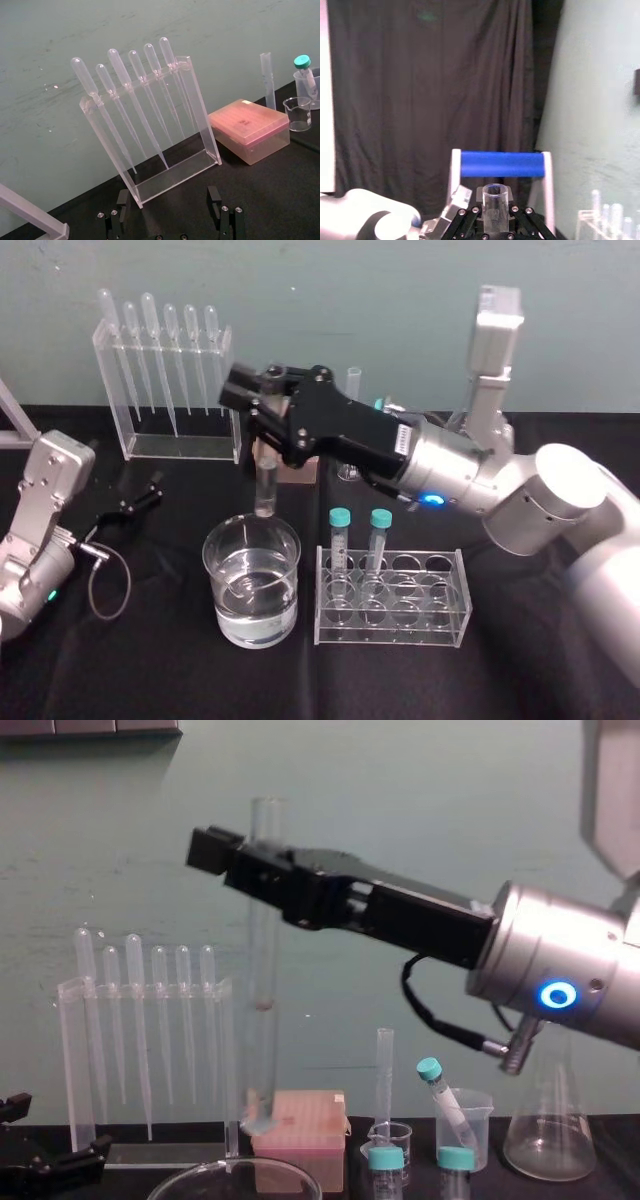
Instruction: Hold the test tube with one hand and immerse one end into the beaker, then return it to the test tube rack.
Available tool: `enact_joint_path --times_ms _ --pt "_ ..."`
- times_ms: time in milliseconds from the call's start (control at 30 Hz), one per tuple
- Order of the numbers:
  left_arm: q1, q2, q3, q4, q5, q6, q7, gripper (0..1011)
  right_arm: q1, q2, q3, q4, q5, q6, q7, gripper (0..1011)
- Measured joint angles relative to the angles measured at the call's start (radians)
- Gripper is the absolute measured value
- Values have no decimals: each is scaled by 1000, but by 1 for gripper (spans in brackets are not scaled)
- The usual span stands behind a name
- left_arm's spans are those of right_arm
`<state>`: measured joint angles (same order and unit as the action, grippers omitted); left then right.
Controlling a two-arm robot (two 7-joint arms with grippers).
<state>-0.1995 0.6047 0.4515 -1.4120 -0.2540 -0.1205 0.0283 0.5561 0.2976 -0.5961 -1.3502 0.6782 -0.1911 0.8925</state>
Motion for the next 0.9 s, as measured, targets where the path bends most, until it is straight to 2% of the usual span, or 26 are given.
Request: enact_joint_path --times_ms 333,700,900 --pt "0 0 0 0 0 0 0 1000 26 -41 -61 101 41 15 46 190" --pt "0 0 0 0 0 0 0 1000 10 -33 -77 131 46 18 34 190" --pt "0 0 0 0 0 0 0 1000 8 -20 -79 140 21 12 9 190"
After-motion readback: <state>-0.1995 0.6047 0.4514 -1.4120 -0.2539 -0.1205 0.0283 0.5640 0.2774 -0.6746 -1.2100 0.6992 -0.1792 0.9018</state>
